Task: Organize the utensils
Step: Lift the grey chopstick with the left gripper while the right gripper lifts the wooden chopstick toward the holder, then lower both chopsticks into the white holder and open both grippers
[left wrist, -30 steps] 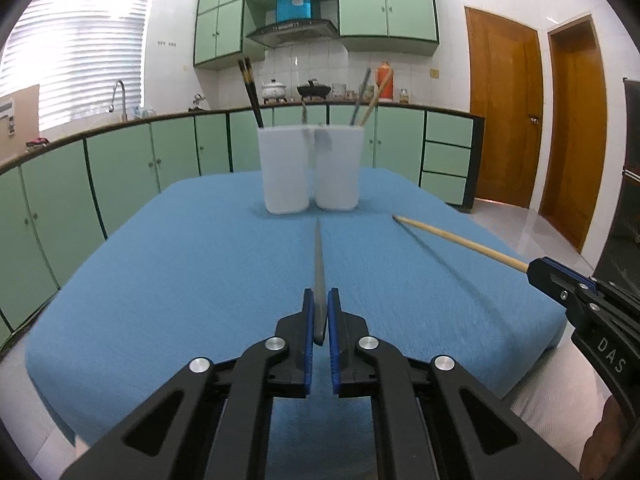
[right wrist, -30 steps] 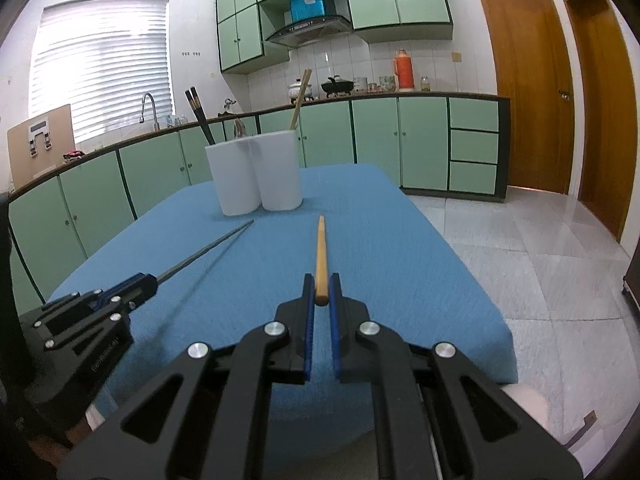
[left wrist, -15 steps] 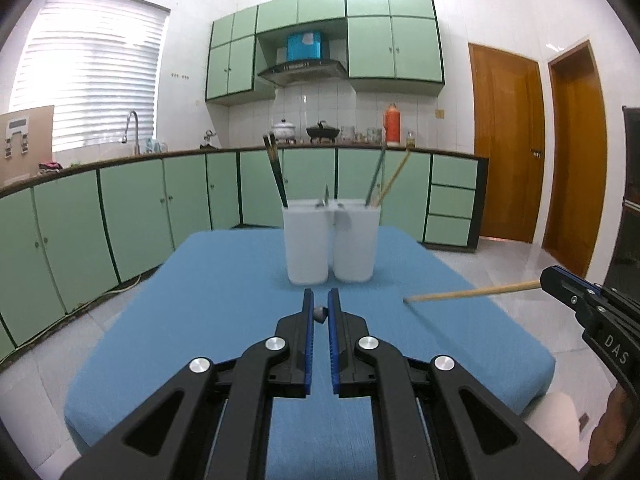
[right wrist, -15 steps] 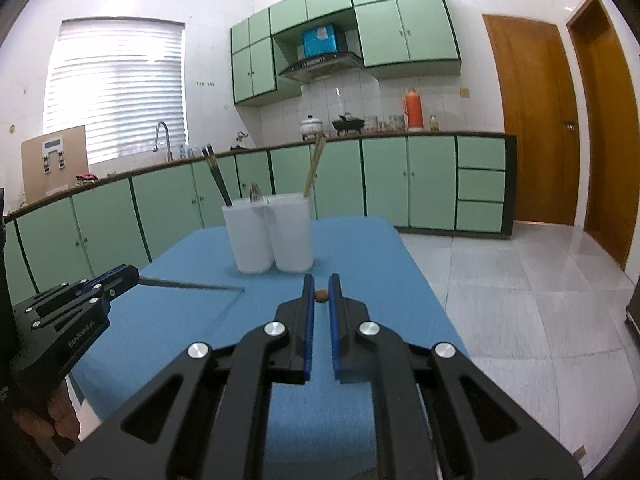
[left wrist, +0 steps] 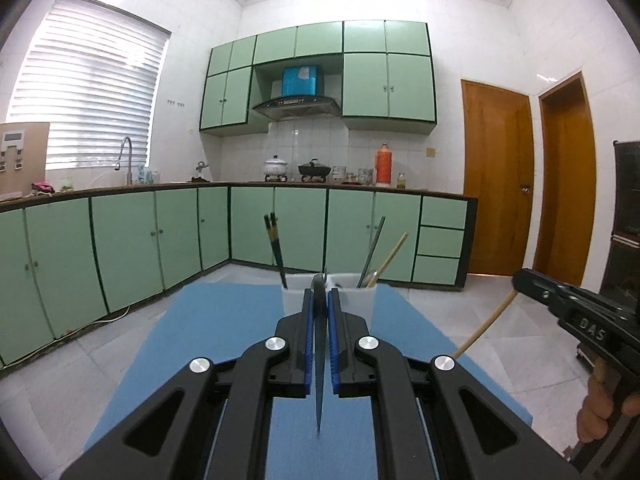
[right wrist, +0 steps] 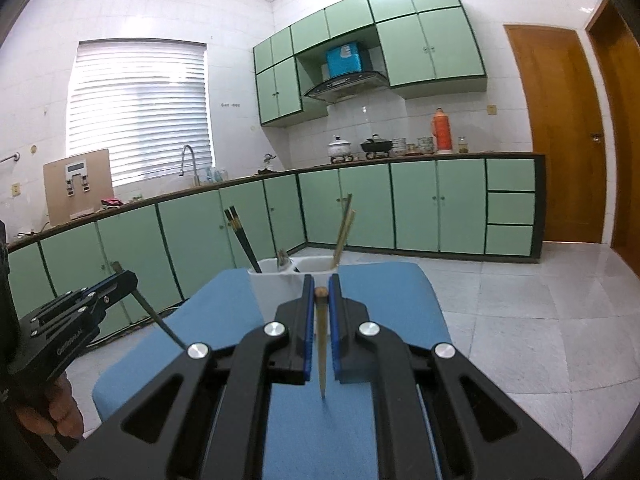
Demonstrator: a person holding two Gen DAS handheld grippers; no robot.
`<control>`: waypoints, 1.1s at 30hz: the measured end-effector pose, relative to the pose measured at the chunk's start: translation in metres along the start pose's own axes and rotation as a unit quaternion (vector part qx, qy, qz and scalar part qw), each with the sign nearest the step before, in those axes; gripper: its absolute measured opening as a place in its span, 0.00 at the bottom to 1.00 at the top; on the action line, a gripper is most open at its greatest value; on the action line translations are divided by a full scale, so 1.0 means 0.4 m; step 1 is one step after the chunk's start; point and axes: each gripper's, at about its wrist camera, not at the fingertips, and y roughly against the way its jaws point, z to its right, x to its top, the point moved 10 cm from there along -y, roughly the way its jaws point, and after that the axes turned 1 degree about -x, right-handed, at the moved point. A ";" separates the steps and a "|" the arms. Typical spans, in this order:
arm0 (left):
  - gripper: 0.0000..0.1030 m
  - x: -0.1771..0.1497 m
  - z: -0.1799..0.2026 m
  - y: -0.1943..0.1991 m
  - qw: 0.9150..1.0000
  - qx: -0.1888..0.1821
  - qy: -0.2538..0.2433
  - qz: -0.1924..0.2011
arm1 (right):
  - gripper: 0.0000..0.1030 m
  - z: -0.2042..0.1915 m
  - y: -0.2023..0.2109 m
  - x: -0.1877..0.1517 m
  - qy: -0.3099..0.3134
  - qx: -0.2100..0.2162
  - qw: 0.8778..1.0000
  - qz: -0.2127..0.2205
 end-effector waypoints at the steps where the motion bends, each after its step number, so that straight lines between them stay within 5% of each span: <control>1: 0.06 0.007 -0.002 -0.002 1.000 -0.002 0.001 0.000 | 0.06 -0.005 -0.009 0.015 0.002 0.006 1.000 -0.001; 15: 0.06 0.138 -0.038 -0.075 0.999 -0.031 0.005 0.023 | 0.06 -0.068 -0.093 0.190 0.019 0.059 0.998 -0.005; 25: 0.06 0.315 -0.040 -0.169 0.996 -0.028 0.001 0.088 | 0.06 -0.060 -0.191 0.390 0.019 0.043 0.998 0.036; 33: 0.06 0.405 -0.060 -0.301 0.992 -0.005 -0.006 0.122 | 0.06 -0.043 -0.338 0.442 0.032 0.009 0.999 0.040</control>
